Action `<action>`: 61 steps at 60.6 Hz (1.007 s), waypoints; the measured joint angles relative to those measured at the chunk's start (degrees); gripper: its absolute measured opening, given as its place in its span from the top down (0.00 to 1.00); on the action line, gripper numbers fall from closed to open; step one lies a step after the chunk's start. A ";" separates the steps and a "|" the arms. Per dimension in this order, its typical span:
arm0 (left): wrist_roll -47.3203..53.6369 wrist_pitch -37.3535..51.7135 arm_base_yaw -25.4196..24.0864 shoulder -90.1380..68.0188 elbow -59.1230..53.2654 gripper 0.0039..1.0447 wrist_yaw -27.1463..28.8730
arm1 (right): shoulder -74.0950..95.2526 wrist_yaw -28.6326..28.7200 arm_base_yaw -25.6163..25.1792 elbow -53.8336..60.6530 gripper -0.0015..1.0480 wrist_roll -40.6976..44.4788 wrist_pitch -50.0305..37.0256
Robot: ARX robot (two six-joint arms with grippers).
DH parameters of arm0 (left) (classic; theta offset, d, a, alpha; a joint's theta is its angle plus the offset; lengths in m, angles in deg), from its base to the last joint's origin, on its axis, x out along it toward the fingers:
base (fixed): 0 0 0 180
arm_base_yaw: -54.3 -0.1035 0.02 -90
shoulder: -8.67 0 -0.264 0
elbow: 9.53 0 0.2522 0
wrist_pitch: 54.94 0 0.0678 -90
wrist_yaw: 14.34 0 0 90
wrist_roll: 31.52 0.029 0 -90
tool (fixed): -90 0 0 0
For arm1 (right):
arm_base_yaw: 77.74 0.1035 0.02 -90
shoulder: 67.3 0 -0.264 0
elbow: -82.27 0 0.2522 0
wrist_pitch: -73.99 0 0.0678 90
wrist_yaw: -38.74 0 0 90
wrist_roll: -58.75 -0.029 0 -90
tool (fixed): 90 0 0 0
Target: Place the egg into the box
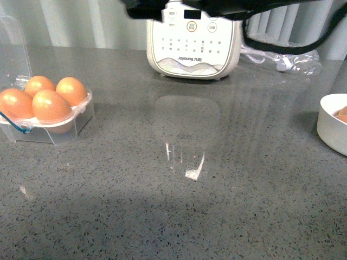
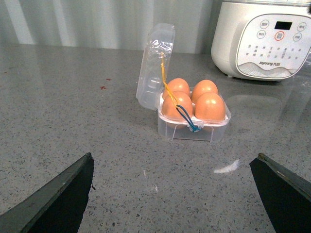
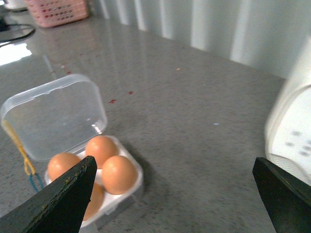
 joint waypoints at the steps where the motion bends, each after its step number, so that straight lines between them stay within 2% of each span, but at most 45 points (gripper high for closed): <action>1: 0.00 0.00 0.00 0.00 0.00 0.06 0.00 | -0.68 -0.59 -0.26 0.59 0.07 0.02 -0.09; 13: 0.00 0.00 0.00 0.00 0.00 0.06 0.00 | -15.93 -15.54 -5.20 15.34 0.07 3.02 -1.11; 19: 0.00 0.00 0.00 0.00 0.00 0.06 0.00 | -24.04 -20.83 -7.58 21.77 0.07 5.42 -1.79; 26: 0.00 0.00 0.00 0.00 0.00 0.06 0.00 | -33.35 -25.64 -10.36 27.96 0.07 10.05 -3.23; 36: 0.00 0.00 0.00 0.00 0.00 0.06 0.00 | -45.11 -29.09 -15.26 38.14 0.08 15.72 -4.59; 39: 0.00 0.00 0.00 0.00 0.00 0.06 0.00 | -49.66 -24.15 -17.57 41.20 0.19 11.26 1.16; 49: 0.00 0.00 0.00 0.00 0.00 0.06 0.00 | -62.93 -15.72 -24.28 51.28 0.46 4.31 7.41; 54: 0.00 0.00 0.02 0.00 0.00 0.06 0.00 | -71.01 -15.34 -26.45 54.84 0.61 2.97 12.07; 61: 0.00 0.00 0.00 0.00 0.00 0.06 0.02 | -82.62 -14.78 -26.60 58.40 0.88 2.51 18.51</action>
